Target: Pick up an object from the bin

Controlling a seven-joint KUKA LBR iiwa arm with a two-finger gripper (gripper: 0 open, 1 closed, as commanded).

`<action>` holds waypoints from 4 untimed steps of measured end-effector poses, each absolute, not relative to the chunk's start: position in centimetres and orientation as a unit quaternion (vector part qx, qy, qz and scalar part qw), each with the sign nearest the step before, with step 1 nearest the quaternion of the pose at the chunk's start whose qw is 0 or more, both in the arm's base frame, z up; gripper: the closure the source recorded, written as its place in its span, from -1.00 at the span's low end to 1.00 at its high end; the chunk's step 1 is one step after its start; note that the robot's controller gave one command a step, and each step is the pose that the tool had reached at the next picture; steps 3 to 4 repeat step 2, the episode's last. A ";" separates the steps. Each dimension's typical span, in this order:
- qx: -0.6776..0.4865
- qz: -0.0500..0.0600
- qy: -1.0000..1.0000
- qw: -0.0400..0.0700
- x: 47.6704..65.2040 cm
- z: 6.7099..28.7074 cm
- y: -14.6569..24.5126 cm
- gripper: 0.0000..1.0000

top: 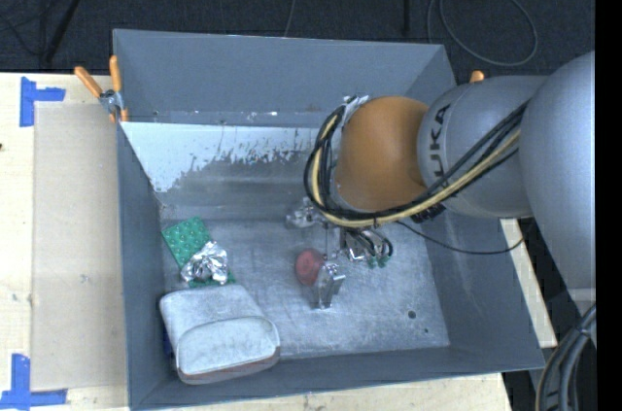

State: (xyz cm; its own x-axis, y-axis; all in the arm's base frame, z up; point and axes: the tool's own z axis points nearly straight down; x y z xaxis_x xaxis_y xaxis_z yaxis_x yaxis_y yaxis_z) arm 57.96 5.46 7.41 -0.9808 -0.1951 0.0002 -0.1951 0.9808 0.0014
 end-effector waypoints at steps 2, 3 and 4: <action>0.097 0.000 -0.995 -0.005 59.0 22.9 4.7 1.00; 0.097 0.000 -0.995 -0.005 59.0 22.9 4.7 1.00; 0.097 0.000 -0.995 -0.005 59.0 22.9 4.7 1.00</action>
Offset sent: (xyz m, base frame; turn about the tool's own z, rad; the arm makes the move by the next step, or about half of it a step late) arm 0.0000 0.0000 0.0000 0.0000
